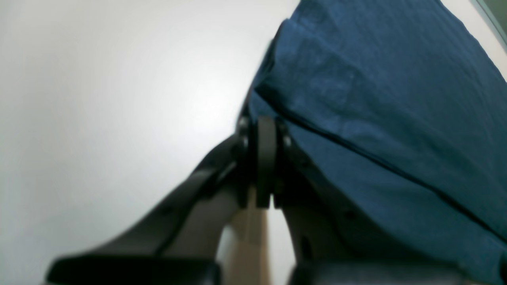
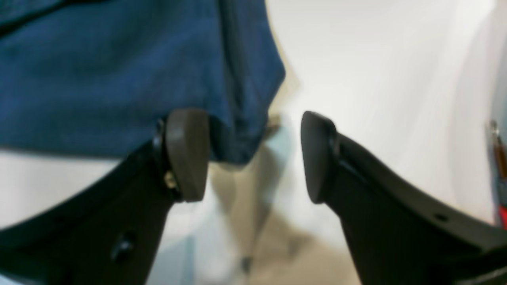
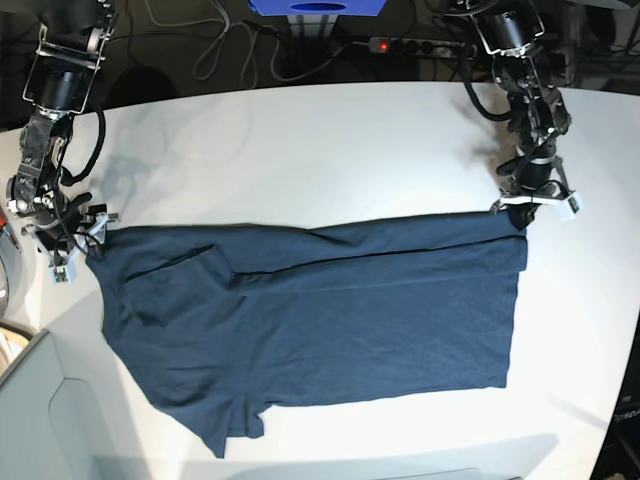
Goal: Fold the T-shirt properly
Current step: 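Drag the folded edge back toward the robot with both grippers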
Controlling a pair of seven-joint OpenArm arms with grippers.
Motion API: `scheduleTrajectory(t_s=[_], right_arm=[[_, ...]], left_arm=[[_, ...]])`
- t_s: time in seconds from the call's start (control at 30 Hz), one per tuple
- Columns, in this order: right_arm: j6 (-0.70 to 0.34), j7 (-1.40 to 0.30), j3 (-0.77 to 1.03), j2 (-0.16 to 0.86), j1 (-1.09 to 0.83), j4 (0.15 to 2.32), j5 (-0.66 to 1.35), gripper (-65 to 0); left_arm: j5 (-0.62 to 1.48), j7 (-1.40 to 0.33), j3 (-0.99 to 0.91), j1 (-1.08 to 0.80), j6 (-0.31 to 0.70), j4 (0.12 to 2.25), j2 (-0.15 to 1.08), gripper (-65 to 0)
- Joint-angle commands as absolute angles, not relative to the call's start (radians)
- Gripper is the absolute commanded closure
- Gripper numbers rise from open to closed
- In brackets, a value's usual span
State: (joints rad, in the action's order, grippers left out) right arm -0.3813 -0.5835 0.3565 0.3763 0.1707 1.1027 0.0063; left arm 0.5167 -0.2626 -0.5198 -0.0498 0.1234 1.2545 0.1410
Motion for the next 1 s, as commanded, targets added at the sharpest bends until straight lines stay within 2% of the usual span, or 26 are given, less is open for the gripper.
scheduleTrajectory(t_s=[0.0,0.07,0.13,0.17,0.27,0.3,0.37,0.43,0.57,0.77,0.97], right_arm=[[-0.392,-0.587,0.36,0.394,0.188,1.101,-0.002,-34.8],[-0.421,-0.587,0.36,0.394,0.185,1.095,-0.002,-34.2],[-0.498,-0.588,0.36,0.394,0.183,1.095,-0.002,-29.7],[-0.529,-0.59,0.36,0.394,0.183,1.095,-0.002,-25.1],[-0.562,-0.596,0.36,0.394,0.183,1.095,-0.002,-3.1],[-0.562,-0.598,0.36,0.394,0.183,1.095,-0.002,0.0],[-0.562,-0.598,0.364,0.395,0.188,1.096,-0.002,-2.6],[-0.562,-0.598,0.367,0.417,0.193,1.098,-0.002,0.0],[-0.565,-0.604,0.364,0.429,0.219,1.118,-0.002,-0.2],[-0.567,-0.702,0.361,0.455,0.236,1.305,-0.002,-0.2],[-0.568,-0.789,0.361,0.449,0.34,1.415,0.001,-0.2]], left_arm=[[0.522,-0.245,-0.524,-0.041,0.125,1.268,0.151,0.0],[0.522,-0.245,-0.524,-0.041,0.125,1.268,0.151,0.0],[0.522,-0.245,-0.524,-0.041,0.124,1.268,0.151,0.0],[0.522,-0.245,-0.524,-0.041,0.124,1.268,0.151,0.0],[0.522,-0.245,-0.524,-0.042,0.122,1.273,0.151,0.0],[0.522,-0.245,-0.524,-0.042,0.12,1.277,0.151,0.0],[0.522,-0.246,-0.524,-0.042,0.119,1.293,0.151,0.0],[0.522,-0.246,-0.524,-0.044,0.119,1.333,0.153,0.0],[0.522,-0.246,-0.524,-0.061,0.119,1.409,0.162,0.0],[0.522,-0.248,-0.519,-0.056,0.117,1.509,0.18,0.0],[0.522,-0.248,-0.522,-0.022,0.117,1.56,0.18,0.0]])
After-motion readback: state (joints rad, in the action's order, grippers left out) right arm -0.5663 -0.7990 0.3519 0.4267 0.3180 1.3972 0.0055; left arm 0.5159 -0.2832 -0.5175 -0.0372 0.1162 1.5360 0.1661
